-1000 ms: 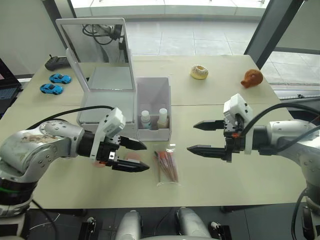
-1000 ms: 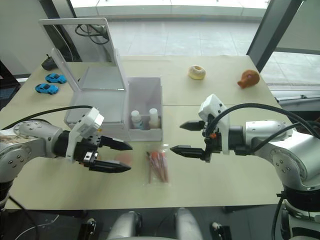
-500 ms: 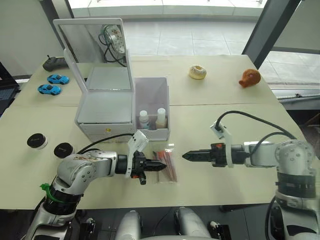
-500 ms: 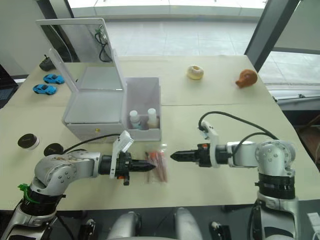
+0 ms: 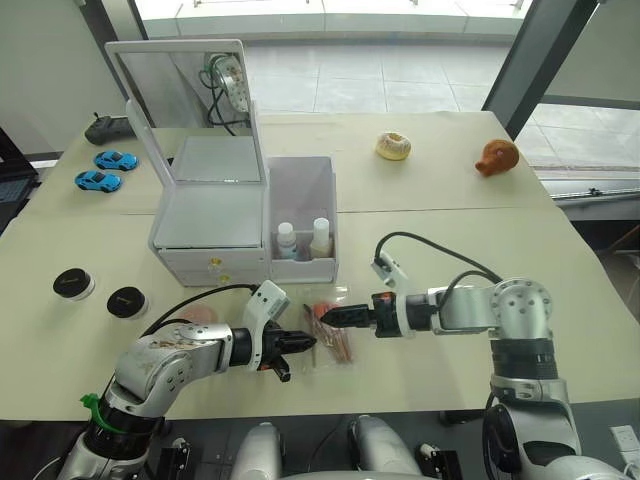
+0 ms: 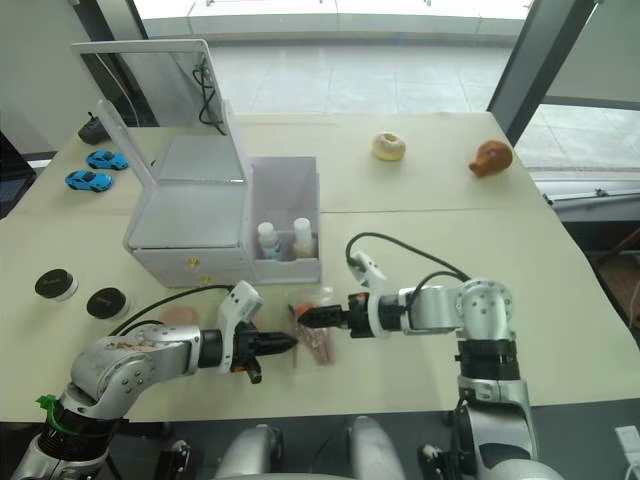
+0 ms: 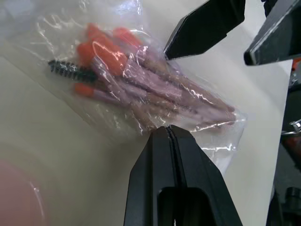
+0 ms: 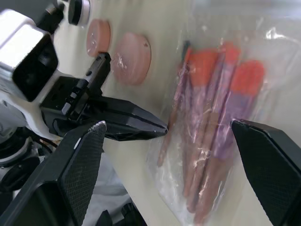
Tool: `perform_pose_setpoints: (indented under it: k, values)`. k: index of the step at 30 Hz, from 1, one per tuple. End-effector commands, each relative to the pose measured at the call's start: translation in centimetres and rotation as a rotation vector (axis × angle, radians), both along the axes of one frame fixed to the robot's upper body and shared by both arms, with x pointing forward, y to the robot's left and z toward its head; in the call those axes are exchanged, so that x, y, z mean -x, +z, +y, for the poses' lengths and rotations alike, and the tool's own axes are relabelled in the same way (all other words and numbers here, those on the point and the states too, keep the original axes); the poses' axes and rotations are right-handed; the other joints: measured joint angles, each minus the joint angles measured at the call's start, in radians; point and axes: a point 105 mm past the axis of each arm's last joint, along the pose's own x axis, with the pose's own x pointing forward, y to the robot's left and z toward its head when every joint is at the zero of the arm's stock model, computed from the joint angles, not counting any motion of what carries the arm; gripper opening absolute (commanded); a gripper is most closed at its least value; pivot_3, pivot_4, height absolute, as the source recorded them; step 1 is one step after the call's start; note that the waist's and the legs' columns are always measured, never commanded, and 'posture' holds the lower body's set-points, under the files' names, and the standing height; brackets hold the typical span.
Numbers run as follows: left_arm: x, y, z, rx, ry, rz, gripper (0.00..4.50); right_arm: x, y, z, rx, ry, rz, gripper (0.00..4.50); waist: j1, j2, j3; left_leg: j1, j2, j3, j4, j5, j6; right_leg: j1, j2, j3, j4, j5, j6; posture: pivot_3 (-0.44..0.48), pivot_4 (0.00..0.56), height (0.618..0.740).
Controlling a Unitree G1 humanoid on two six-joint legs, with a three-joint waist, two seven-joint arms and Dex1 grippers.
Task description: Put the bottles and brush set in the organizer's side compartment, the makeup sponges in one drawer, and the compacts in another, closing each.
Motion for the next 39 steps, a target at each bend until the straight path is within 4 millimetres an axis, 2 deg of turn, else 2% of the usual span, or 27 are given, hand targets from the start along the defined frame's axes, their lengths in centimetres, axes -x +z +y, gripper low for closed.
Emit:
perform_pose_setpoints:
  k: [1, 4, 7, 10, 15, 16, 18, 19, 22, 28, 34, 39]
  values:
    - [0.7, -2.5, 1.6, -0.125, 0.049, 0.068, 0.03, 0.3, -0.7, 0.3, 0.027, 0.011, 0.019, 4.5, 0.0, 0.0, -0.002, 0.0, 0.0, 0.0, 0.0, 0.0, 0.0, 0.0, 0.0, -0.001, 0.0, 0.0, 0.0, 0.0, 0.15, 0.74]
    - [0.5, -2.5, 1.9, -0.138, 0.063, 0.067, 0.03, 0.1, -1.0, 0.7, 0.048, 0.015, 0.022, 4.5, -0.002, 0.0, -0.006, 0.0, 0.0, -0.001, -0.001, 0.0, 0.0, 0.0, 0.001, -0.001, 0.0, -0.001, 0.001, 0.0, 0.15, 0.74]
    - [0.5, -2.6, 1.9, -0.155, 0.054, 0.061, 0.03, -1.6, -0.7, -1.3, 0.114, -0.051, -0.008, 4.5, -0.005, 0.001, -0.006, 0.001, 0.0, -0.001, -0.001, 0.0, 0.0, 0.0, 0.001, -0.001, 0.0, -0.004, 0.005, 0.0, 0.15, 0.74]
    - [0.5, -2.4, 1.9, -0.143, 0.06, 0.062, 0.03, -1.8, 1.0, -2.8, 0.099, -0.031, -0.048, 4.5, 0.001, 0.002, -0.006, 0.0, 0.0, -0.001, -0.001, 0.0, 0.0, 0.0, 0.0, -0.001, 0.0, -0.004, 0.005, 0.0, 0.15, 0.74]
    - [-0.1, -0.2, 1.5, -0.027, 0.061, 0.04, 0.03, -1.1, 3.6, -3.8, 0.029, 0.036, -0.087, 4.5, -0.004, 0.0, -0.005, -0.001, 0.0, -0.001, -0.001, 0.0, 0.0, 0.0, 0.001, -0.001, -0.001, -0.005, 0.005, 0.0, 0.15, 0.74]
    - [-0.5, 0.7, 1.5, 0.014, 0.066, 0.01, 0.03, -0.9, 4.1, -3.8, -0.002, 0.051, -0.087, 4.5, -0.006, 0.0, -0.005, -0.001, 0.0, -0.001, -0.003, 0.0, 0.0, -0.001, 0.001, -0.001, -0.001, -0.005, 0.005, 0.0, 0.15, 0.74]
    - [-1.0, 1.8, 1.5, 0.068, 0.071, -0.024, 0.03, -0.6, 4.4, -3.7, -0.027, 0.068, -0.084, 4.5, -0.011, 0.0, -0.004, -0.001, 0.0, -0.003, -0.003, 0.0, 0.0, -0.001, 0.002, -0.001, -0.001, -0.005, 0.005, 0.0, 0.15, 0.74]
    - [-1.1, 2.5, 1.2, 0.118, 0.067, -0.028, 0.03, -0.5, 3.8, -3.8, -0.006, 0.063, -0.072, 4.5, -0.012, -0.001, -0.003, -0.001, 0.0, -0.003, -0.003, 0.0, 0.0, -0.001, 0.002, -0.001, 0.0, -0.005, 0.005, 0.0, 0.15, 0.74]
    - [-0.3, 2.8, 0.5, 0.17, 0.027, 0.006, 0.03, -0.4, 2.2, -3.9, 0.047, 0.044, -0.037, 4.5, -0.011, -0.001, -0.003, -0.001, 0.0, -0.003, -0.002, 0.0, 0.0, -0.001, 0.002, -0.001, -0.001, -0.005, 0.005, 0.0, 0.15, 0.74]
    - [-0.4, 0.2, 0.6, 0.045, 0.033, 0.053, 0.03, -0.4, 0.7, -3.1, 0.094, 0.034, -0.024, 4.5, -0.008, -0.001, -0.002, -0.002, 0.0, -0.003, -0.002, 0.0, 0.0, -0.001, 0.001, -0.001, -0.001, -0.005, 0.005, 0.0, 0.15, 0.74]
    - [0.0, 1.1, -1.8, 0.172, -0.015, 0.056, 0.03, -0.4, -0.3, -2.6, 0.136, 0.034, -0.02, 4.5, -0.001, -0.002, -0.003, -0.001, 0.0, -0.003, -0.002, 0.0, 0.0, -0.001, 0.001, -0.001, -0.001, -0.005, 0.005, 0.0, 0.15, 0.74]
    - [-0.2, 1.3, -2.1, 0.203, 0.004, 0.06, 0.03, 0.1, -0.7, -1.8, 0.112, 0.059, 0.0, 4.5, -0.007, -0.002, -0.003, -0.001, 0.0, -0.003, -0.003, 0.0, 0.0, -0.001, 0.002, -0.001, -0.001, -0.005, 0.005, 0.0, 0.15, 0.74]
